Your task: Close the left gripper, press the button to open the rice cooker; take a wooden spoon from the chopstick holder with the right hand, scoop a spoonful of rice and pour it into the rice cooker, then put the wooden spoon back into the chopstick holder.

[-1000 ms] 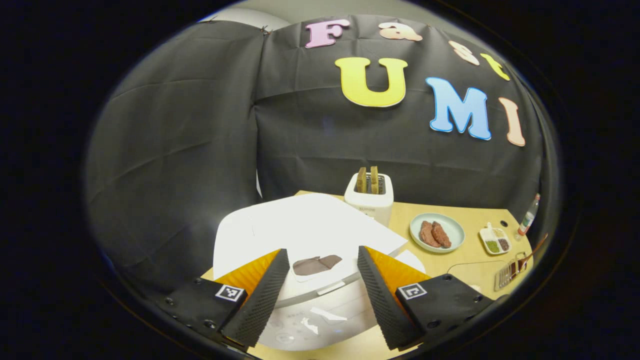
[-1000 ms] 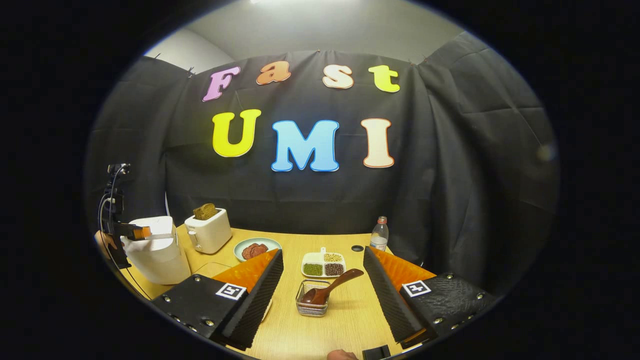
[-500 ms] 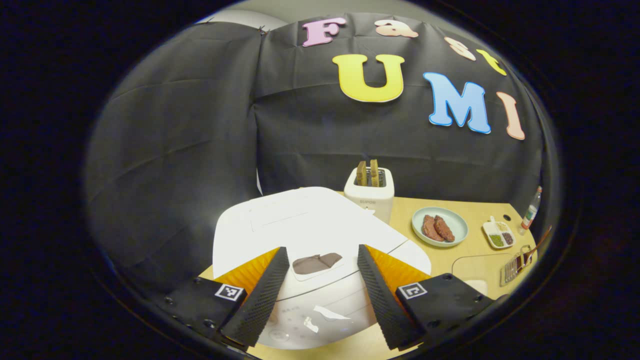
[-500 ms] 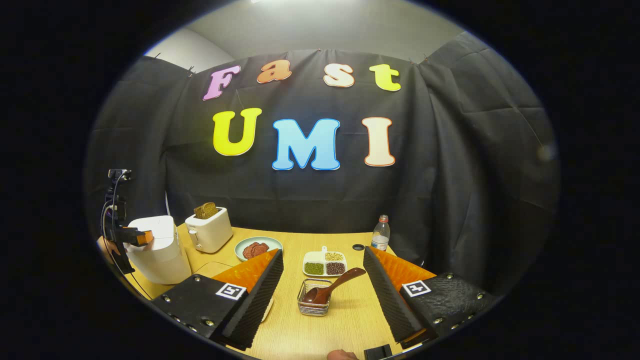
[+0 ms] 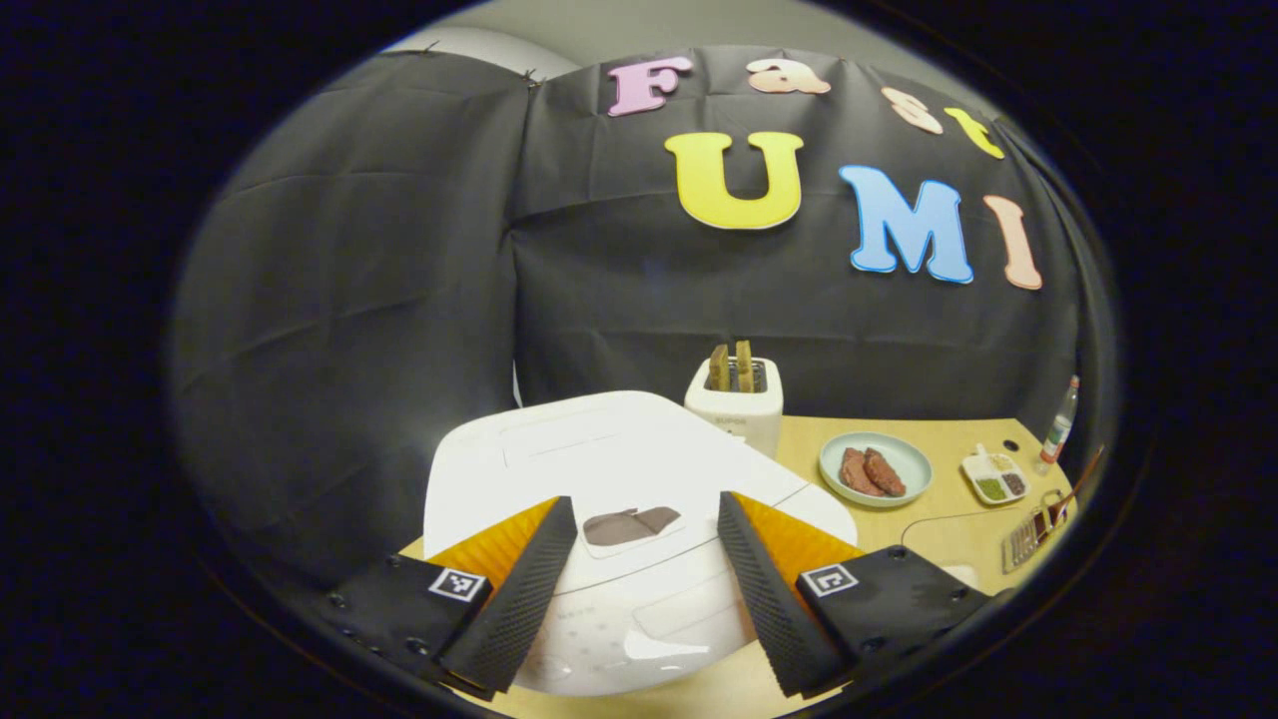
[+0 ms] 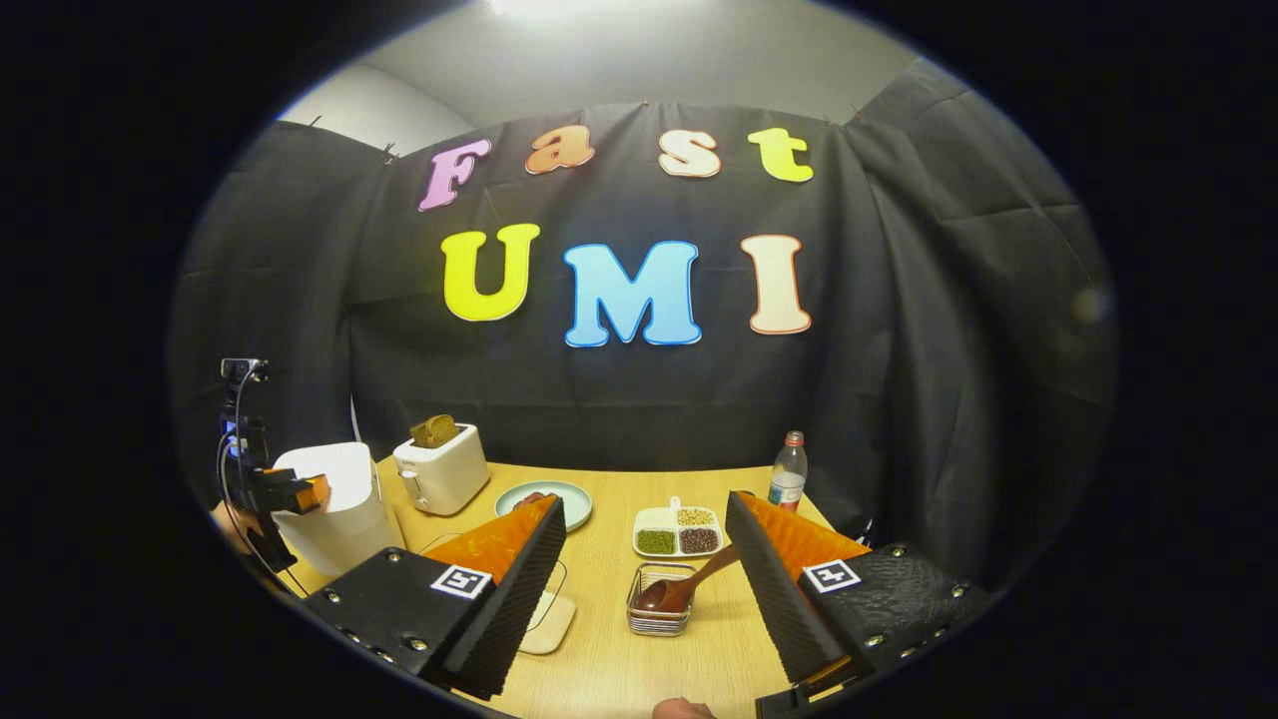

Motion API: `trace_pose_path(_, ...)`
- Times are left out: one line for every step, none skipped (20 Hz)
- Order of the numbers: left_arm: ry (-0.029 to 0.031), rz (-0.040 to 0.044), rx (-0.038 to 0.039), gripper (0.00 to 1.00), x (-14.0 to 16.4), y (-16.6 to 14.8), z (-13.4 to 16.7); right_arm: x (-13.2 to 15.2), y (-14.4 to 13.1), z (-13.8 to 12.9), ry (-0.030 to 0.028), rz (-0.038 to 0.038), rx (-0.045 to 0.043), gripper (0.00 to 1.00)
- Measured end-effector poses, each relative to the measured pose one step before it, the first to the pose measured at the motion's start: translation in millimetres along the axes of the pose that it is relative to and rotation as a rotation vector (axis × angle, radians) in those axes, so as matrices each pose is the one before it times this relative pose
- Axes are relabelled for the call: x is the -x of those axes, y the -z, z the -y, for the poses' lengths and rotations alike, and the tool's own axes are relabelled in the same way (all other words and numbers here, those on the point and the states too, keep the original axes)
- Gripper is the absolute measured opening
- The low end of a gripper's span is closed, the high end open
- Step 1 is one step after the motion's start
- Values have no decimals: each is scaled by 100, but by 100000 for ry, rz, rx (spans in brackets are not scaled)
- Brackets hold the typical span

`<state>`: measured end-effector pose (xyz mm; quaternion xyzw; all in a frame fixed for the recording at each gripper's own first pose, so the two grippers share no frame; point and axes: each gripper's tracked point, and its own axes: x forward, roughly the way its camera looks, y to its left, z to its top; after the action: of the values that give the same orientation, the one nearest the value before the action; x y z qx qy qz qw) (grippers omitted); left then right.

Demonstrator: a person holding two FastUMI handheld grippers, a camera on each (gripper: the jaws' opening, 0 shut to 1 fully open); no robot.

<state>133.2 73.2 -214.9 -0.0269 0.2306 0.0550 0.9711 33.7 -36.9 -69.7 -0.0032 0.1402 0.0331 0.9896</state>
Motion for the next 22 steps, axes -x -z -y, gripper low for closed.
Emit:
trace_pose_path(151, -287, 35, 99, 168, 122, -30, 3, -145, -275, -628, 345, 105, 98)
trace_pose_path(216, 1838, -211, 99, 233, -669, -74, 3, -203, -211, -567, 338, 15, 98)
trace_pose_path(93, 2228, -1310, 98, 583, -914, -164, -64, -268, -188, -448, 553, -77, 98)
trace_pose_path(276, 2783, -1655, 99, 843, -1114, -23, -51, -276, -282, -729, 471, -18, 98)
trace_pose_path(831, 3261, -1035, 98, 932, -1201, 120, -46, -241, -283, -517, 397, 189, 98)
trace_pose_path(1083, 3372, -506, 98, 1065, -1319, 150, 34, -262, -289, -365, 714, 619, 98)
trace_pose_path(1009, 2885, 179, 98, 1131, -1317, 103, 63, -409, -323, -356, 916, 789, 98)
trace_pose_path(1090, 2754, 473, 98, 1053, -1332, 239, 33, -436, -411, -558, 1027, 610, 98)
trace_pose_path(606, 2538, 612, 98, 1039, -1097, 157, -23, -277, -368, -612, 1029, 473, 98)
trace_pose_path(643, 2245, 591, 98, 1069, -1137, 10, 110, -304, -428, -673, 919, 349, 98)
trace_pose_path(313, 2240, 412, 100, 1241, -974, -82, 52, -309, -453, -694, 1317, 357, 98)
trace_pose_path(367, 2327, 136, 98, 1038, -1156, -152, 125, -385, -352, -251, 1461, 613, 98)
trace_pose_path(370, 2350, 16, 98, 1115, -1000, -114, 19, -270, -272, -286, 1414, 1053, 98)
trace_pose_path(749, 2129, -23, 100, 1004, -1038, -86, 49, -214, -167, -51, 1147, 1313, 98)
trace_pose_path(563, 1761, 49, 98, 1039, -689, -129, 153, -254, -139, -167, 964, 1309, 98)
trace_pose_path(729, 1630, 470, 95, 968, -735, -39, 94, -327, -187, -166, 1040, 1074, 98)
trace_pose_path(937, 1112, 858, 100, 782, -595, -11, 40, -257, 17, 130, 957, 597, 98)
trace_pose_path(965, 1223, 789, 98, 779, -603, 98, 83, -292, -28, 214, 1179, -299, 98)
trace_pose_path(321, 1269, 554, 100, 615, -402, -76, 73, -320, -113, -37, 1245, -971, 98)
trace_pose_path(442, 1635, 556, 98, 687, -710, -5, 121, -272, -167, -138, 1183, -946, 98)
trace_pose_path(278, 2166, 673, 98, 582, -496, 78, 101, -124, -51, 33, 1014, -437, 98)
trace_pose_path(673, 1915, 1002, 94, 571, -582, 295, 38, -238, -73, 299, 971, -19, 98)
